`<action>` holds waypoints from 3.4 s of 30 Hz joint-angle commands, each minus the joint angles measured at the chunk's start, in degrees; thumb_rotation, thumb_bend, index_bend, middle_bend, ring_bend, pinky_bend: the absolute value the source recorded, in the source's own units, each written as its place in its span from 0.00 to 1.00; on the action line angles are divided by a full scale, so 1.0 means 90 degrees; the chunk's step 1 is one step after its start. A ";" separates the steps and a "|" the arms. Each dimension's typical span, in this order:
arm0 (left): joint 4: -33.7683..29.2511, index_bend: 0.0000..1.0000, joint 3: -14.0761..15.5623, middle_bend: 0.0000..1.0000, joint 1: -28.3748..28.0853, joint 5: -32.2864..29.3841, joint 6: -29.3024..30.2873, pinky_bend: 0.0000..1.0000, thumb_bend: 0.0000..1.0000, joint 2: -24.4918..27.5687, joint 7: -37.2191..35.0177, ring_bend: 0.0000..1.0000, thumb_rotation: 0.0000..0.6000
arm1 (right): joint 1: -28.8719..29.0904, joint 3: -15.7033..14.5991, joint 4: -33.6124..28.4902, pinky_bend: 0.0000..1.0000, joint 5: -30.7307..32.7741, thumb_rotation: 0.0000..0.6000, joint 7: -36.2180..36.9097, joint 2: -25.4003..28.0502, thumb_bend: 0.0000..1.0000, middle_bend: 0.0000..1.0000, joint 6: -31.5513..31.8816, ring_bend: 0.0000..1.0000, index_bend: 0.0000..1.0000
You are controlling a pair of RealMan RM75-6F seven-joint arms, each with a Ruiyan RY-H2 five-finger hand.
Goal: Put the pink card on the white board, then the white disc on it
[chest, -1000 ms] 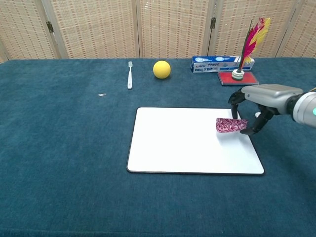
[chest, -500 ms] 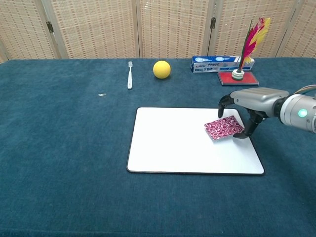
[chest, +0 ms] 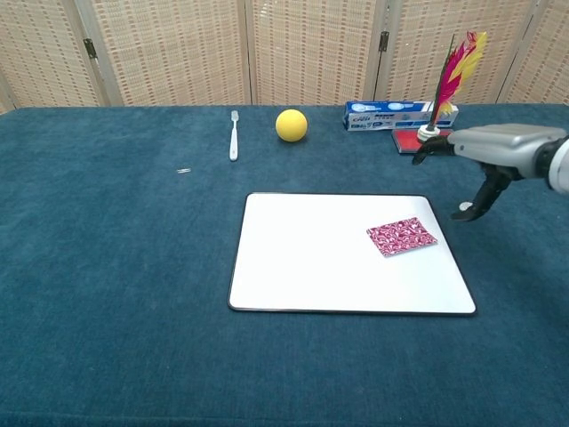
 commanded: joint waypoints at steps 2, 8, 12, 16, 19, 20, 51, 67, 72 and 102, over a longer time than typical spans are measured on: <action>-0.0058 0.11 0.0014 0.00 -0.0018 0.0001 -0.0036 0.22 0.26 -0.0008 0.0155 0.00 1.00 | -0.0167 -0.0064 0.0044 0.00 -0.0160 1.00 0.0163 0.0315 0.16 0.06 0.0148 0.00 0.31; -0.0147 0.12 0.0042 0.00 -0.0122 0.0016 -0.0216 0.22 0.26 -0.0036 0.0398 0.00 1.00 | -0.0260 -0.0176 0.0644 0.00 -0.0109 1.00 0.0116 0.0181 0.16 0.07 0.0210 0.00 0.36; -0.0157 0.12 0.0031 0.00 -0.0166 0.0005 -0.0284 0.22 0.26 -0.0039 0.0390 0.00 1.00 | -0.0210 -0.0234 0.1165 0.00 -0.0070 1.00 0.0007 -0.0100 0.17 0.07 0.0115 0.00 0.37; -0.0134 0.12 0.0024 0.00 -0.0199 -0.0032 -0.0357 0.22 0.26 -0.0040 0.0402 0.00 1.00 | -0.0142 -0.0242 0.1650 0.00 -0.0002 1.00 -0.0039 -0.0447 0.17 0.07 -0.0051 0.00 0.38; -0.0122 0.12 0.0018 0.00 -0.0218 -0.0047 -0.0380 0.22 0.26 -0.0046 0.0460 0.00 1.00 | -0.0077 -0.0208 0.1979 0.00 0.0018 1.00 0.0009 -0.0665 0.17 0.07 -0.0189 0.00 0.38; -0.0125 0.12 0.0014 0.00 -0.0219 -0.0049 -0.0377 0.22 0.26 -0.0044 0.0457 0.00 1.00 | -0.0061 -0.0199 0.2060 0.00 0.0020 1.00 0.0036 -0.0722 0.17 0.07 -0.0236 0.00 0.38; 0.0125 0.12 -0.0035 0.00 -0.0255 -0.0132 -0.0465 0.22 0.26 -0.0113 0.0201 0.00 1.00 | 0.0268 0.0045 0.3336 0.00 -0.0085 1.00 0.0510 -0.1496 0.18 0.10 -0.1063 0.00 0.44; 0.0130 0.11 -0.0010 0.00 -0.0234 0.0036 -0.0313 0.22 0.26 -0.0136 0.0109 0.00 1.00 | 0.0008 0.0133 0.2099 0.00 -0.0385 1.00 0.0494 -0.0915 0.21 0.16 -0.0274 0.00 0.58; 0.0128 0.11 -0.0010 0.00 -0.0259 0.0057 -0.0327 0.22 0.26 -0.0134 0.0096 0.00 1.00 | 0.0021 0.0153 0.1271 0.00 -0.0415 1.00 0.0307 -0.0642 0.20 0.17 -0.0132 0.00 0.58; 0.0306 0.11 0.0000 0.00 -0.0148 0.0000 -0.0288 0.22 0.26 -0.0028 -0.0372 0.00 1.00 | 0.0480 -0.0137 0.1013 0.00 -0.0116 1.00 -0.0578 -0.1170 0.15 0.12 -0.0271 0.00 0.46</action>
